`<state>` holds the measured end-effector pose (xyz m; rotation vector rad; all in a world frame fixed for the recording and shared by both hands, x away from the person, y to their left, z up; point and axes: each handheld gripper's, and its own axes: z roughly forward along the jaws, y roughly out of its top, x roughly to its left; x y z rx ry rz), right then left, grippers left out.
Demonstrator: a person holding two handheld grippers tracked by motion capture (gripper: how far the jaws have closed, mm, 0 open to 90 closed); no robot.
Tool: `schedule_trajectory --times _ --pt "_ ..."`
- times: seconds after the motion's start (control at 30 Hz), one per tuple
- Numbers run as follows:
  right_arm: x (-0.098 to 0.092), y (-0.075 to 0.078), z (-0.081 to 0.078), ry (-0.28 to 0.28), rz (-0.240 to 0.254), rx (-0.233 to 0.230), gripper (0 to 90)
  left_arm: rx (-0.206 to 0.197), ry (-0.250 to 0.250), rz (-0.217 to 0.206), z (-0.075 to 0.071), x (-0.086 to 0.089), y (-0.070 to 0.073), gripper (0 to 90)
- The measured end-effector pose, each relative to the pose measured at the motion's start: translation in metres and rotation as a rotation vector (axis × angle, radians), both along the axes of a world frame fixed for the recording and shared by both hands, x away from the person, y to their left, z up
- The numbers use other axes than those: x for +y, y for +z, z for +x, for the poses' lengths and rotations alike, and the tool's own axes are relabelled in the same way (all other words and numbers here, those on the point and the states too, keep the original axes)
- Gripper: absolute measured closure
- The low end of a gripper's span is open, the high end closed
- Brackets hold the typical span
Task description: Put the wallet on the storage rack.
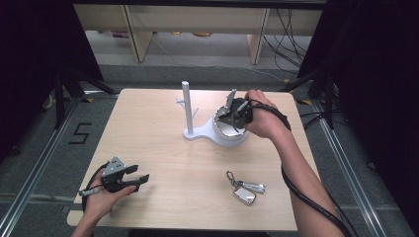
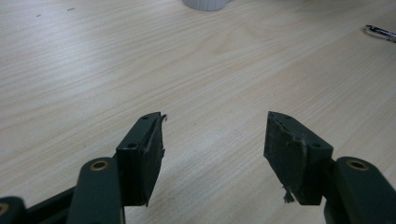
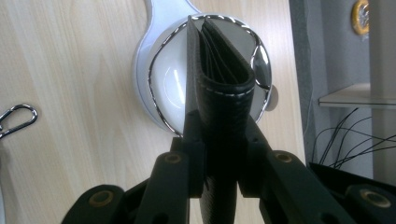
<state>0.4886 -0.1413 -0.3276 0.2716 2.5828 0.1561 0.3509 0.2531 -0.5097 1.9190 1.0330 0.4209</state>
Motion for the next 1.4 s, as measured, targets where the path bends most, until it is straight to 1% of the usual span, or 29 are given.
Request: schedule_trajectory --times 0.03,0.1,0.13,0.2,0.23,0.3,0.33,0.37,0.4,0.43,0.47,0.53,0.57,0.6,0.63,0.67,0.7,0.77,0.8,0.83,0.93,0.97,1.03,1.07,1.1,1.13,1.17,1.27,1.4 --pt "0.001 -0.002 0.003 0.011 -0.006 0.000 77.8 -0.001 0.002 -0.003 0.000 0.000 0.000 36.9" --pt "0.001 -0.006 0.007 0.003 -0.015 0.003 77.8 -0.002 0.001 -0.002 0.000 0.000 0.000 36.8" --pt "0.001 -0.008 0.007 -0.026 -0.012 0.018 77.8 -0.003 -0.001 -0.007 0.000 0.000 0.000 36.8" --pt "0.001 -0.011 0.012 -0.002 -0.028 0.008 77.8 -0.001 0.000 -0.003 0.000 0.000 0.000 36.7" --pt "0.001 -0.013 0.014 0.001 -0.029 0.011 77.8 -0.001 0.000 0.000 0.000 0.000 0.000 36.7" --pt "0.002 -0.016 0.015 -0.026 -0.030 0.039 77.8 -0.002 -0.010 -0.005 0.000 0.000 -0.001 36.6" --pt "0.002 -0.017 0.017 -0.006 -0.040 0.035 77.7 0.000 -0.010 -0.011 0.000 -0.001 -0.002 36.6" --pt "0.003 -0.019 0.016 -0.038 -0.034 0.052 77.7 0.001 -0.008 -0.004 0.000 -0.001 -0.002 36.6" --pt "0.003 -0.021 0.019 -0.012 -0.044 0.050 77.7 0.002 -0.016 -0.005 0.001 -0.001 -0.002 36.5" --pt "0.004 -0.023 0.020 -0.027 -0.036 0.051 77.7 0.007 -0.013 -0.010 0.000 -0.002 -0.003 36.4" --pt "0.005 -0.023 0.021 -0.015 -0.049 0.053 77.7 0.011 -0.014 -0.002 0.000 -0.002 -0.003 36.3" --pt "0.006 -0.026 0.022 -0.031 -0.041 0.052 77.6 0.012 -0.012 0.007 0.000 -0.003 -0.003 36.2" --pt "0.006 -0.026 0.024 -0.011 -0.051 0.056 77.6 0.010 -0.016 0.000 0.000 -0.003 -0.004 36.1" --pt "0.007 -0.028 0.025 -0.023 -0.038 0.055 77.6 0.012 -0.016 0.000 0.000 -0.003 -0.004 36.0" --pt "0.008 -0.027 0.025 -0.031 -0.047 0.067 77.6 0.010 -0.019 -0.006 0.000 -0.003 -0.004 35.9" --pt "0.007 -0.030 0.028 -0.003 -0.039 0.047 77.5 0.009 -0.021 -0.005 0.000 -0.003 -0.004 35.8" --pt "0.007 -0.030 0.027 -0.037 -0.034 0.074 77.5 0.010 -0.021 -0.006 0.000 -0.003 -0.004 35.7" --pt "0.006 -0.033 0.031 -0.017 -0.026 0.068 77.4 0.012 -0.021 -0.005 0.000 -0.003 -0.004 35.7" --pt "0.008 -0.033 0.030 -0.034 -0.028 0.077 77.3 0.014 -0.017 0.001 0.000 -0.003 -0.004 35.7" --pt "0.007 -0.034 0.033 0.000 -0.033 0.064 77.3 0.015 -0.018 0.001 0.000 -0.003 -0.004 35.7" --pt "0.008 -0.038 0.034 -0.016 -0.024 0.068 76.9 0.015 -0.018 0.000 0.000 -0.003 -0.004 35.6" --pt "0.008 -0.038 0.033 -0.039 -0.010 0.090 76.6 0.015 -0.017 0.001 0.000 -0.003 -0.004 35.6" --pt "0.006 -0.040 0.037 -0.028 0.005 0.076 75.0 0.015 -0.018 0.000 0.000 -0.003 -0.004 35.6" --pt "0.006 -0.041 0.037 -0.043 0.016 0.084 74.0 0.016 -0.017 0.000 0.000 -0.003 -0.004 35.6" --pt "0.005 -0.041 0.040 -0.023 0.028 0.066 72.5 0.017 -0.015 -0.004 0.000 -0.003 -0.004 35.6" --pt "0.003 -0.043 0.042 -0.026 0.059 0.074 69.9 0.020 -0.018 -0.007 0.000 -0.003 -0.005 35.6" --pt "0.002 -0.044 0.041 -0.052 0.079 0.075 67.7 0.020 -0.019 -0.003 0.000 -0.003 -0.005 35.5" --pt "-0.001 -0.041 0.041 -0.080 0.143 0.048 63.2 0.021 -0.023 0.002 0.001 -0.002 -0.005 35.5" --pt "-0.006 -0.035 0.043 -0.103 0.173 -0.012 60.0 0.023 -0.013 0.007 0.000 -0.003 -0.005 35.4"
